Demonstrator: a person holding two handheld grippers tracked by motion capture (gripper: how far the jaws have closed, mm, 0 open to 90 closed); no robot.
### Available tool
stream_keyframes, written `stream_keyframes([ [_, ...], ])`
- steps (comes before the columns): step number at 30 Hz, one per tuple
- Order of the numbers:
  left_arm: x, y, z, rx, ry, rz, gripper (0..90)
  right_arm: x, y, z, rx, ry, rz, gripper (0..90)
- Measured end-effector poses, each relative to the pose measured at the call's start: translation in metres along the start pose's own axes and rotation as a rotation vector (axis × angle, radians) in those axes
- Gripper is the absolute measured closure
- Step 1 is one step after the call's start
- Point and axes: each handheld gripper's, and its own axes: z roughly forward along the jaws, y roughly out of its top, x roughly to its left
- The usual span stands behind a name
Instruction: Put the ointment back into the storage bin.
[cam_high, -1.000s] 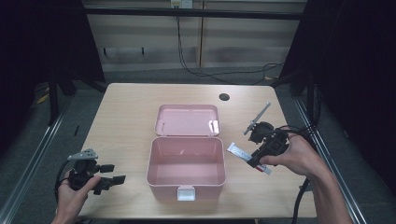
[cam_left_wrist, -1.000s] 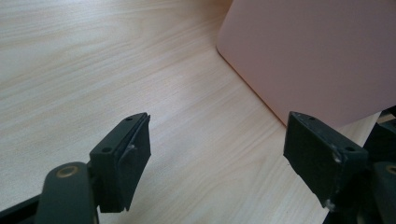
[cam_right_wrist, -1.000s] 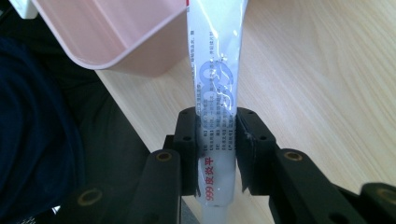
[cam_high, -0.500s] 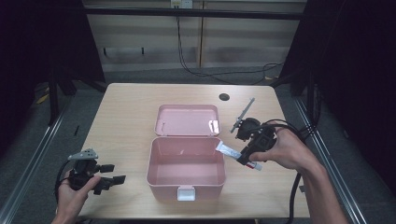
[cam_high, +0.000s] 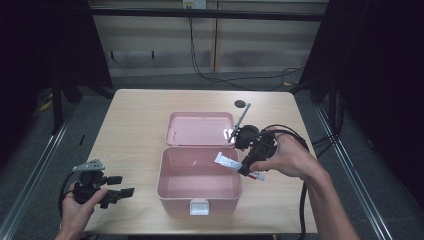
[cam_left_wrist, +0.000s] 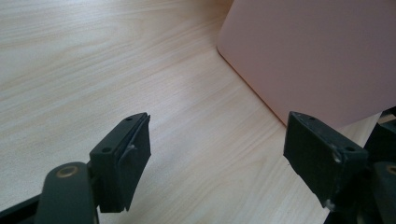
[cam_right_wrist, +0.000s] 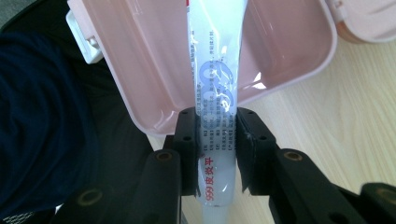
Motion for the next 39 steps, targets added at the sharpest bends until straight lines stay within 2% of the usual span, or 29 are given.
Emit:
stream_keyframes([
  [10,0.000,0.000,0.000,0.000,-0.004,0.002,22.9,0.009,0.025,0.011,0.020,0.021,-0.058,71.5],
  [12,0.000,0.000,0.000,0.001,-0.004,0.005,22.9,0.011,0.034,0.019,0.028,0.035,-0.085,71.5],
  [18,-0.001,0.000,0.000,-0.003,-0.003,-0.001,22.9,0.016,0.050,0.031,0.053,0.052,-0.115,71.5],
  [23,0.000,0.000,0.000,0.003,-0.004,0.006,22.9,0.017,0.057,0.039,0.055,0.067,-0.123,71.5],
  [28,0.000,0.000,0.000,-0.001,-0.003,0.004,22.9,0.019,0.065,0.059,0.072,0.090,-0.153,71.5],
  [39,0.000,0.000,0.000,0.003,0.000,0.008,23.0,0.022,0.075,0.081,0.098,0.113,-0.193,71.6],
])
